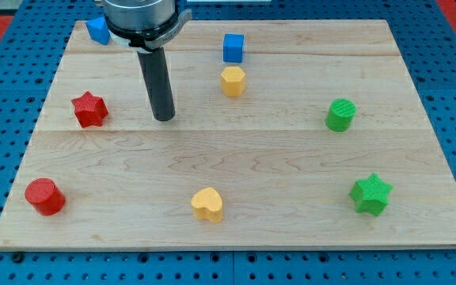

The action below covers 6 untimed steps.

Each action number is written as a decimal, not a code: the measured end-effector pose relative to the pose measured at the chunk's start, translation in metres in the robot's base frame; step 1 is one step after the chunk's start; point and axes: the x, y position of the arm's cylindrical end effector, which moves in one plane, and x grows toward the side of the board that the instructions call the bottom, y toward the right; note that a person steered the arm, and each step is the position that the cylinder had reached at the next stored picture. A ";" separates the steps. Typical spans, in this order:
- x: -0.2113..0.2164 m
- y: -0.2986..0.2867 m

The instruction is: Move the yellow heart to the center

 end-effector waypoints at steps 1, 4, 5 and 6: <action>0.064 0.033; 0.175 0.048; 0.123 0.031; 0.074 0.052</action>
